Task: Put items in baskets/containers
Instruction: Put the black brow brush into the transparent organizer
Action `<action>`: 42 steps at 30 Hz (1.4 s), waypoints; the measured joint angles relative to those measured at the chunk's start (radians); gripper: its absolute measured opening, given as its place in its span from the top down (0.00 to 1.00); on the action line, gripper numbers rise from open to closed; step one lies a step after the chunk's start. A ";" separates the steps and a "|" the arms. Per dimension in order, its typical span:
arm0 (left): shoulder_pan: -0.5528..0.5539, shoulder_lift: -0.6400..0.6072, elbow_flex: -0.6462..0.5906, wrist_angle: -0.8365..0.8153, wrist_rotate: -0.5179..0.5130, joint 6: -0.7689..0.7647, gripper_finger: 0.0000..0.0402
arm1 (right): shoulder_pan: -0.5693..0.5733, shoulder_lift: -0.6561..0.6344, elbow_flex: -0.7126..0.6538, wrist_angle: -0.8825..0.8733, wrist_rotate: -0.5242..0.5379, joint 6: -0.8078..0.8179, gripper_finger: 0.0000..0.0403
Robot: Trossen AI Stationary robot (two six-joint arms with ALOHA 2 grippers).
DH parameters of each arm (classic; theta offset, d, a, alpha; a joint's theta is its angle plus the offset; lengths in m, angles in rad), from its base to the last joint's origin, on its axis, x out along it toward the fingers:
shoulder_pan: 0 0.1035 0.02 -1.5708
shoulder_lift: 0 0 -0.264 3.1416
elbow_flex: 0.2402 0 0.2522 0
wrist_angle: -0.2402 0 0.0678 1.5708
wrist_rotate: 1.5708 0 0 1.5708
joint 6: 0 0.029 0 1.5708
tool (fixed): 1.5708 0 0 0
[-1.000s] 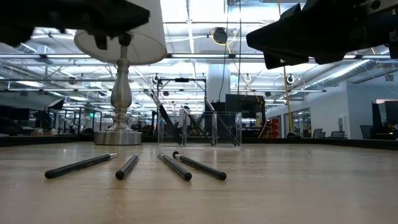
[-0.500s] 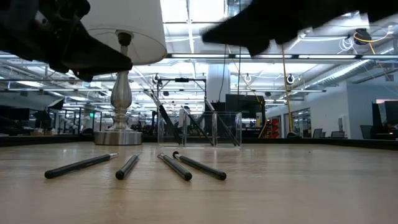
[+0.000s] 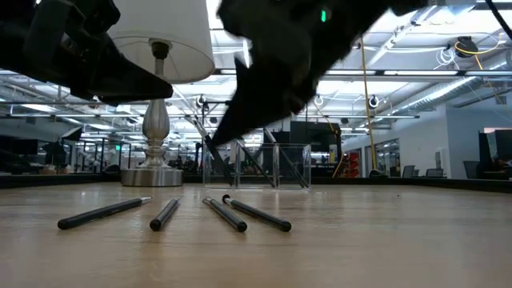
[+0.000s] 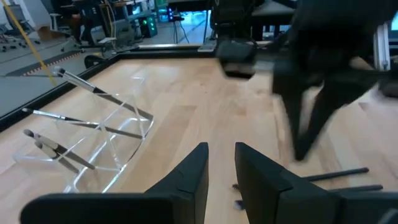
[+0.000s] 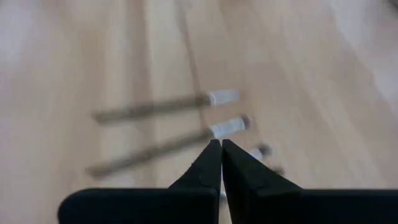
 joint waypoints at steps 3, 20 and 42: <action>0.000 0.000 0.000 -0.009 0.001 -0.001 0.78 | -0.016 0.032 0.001 0.012 -0.018 0.023 0.96; 0.000 0.000 0.000 -0.017 0.000 -0.004 0.78 | -0.033 0.040 0.000 0.017 -0.089 0.089 0.55; 0.029 0.000 0.000 -0.008 0.010 -0.005 0.78 | -0.013 0.039 0.000 -0.108 0.023 0.317 0.55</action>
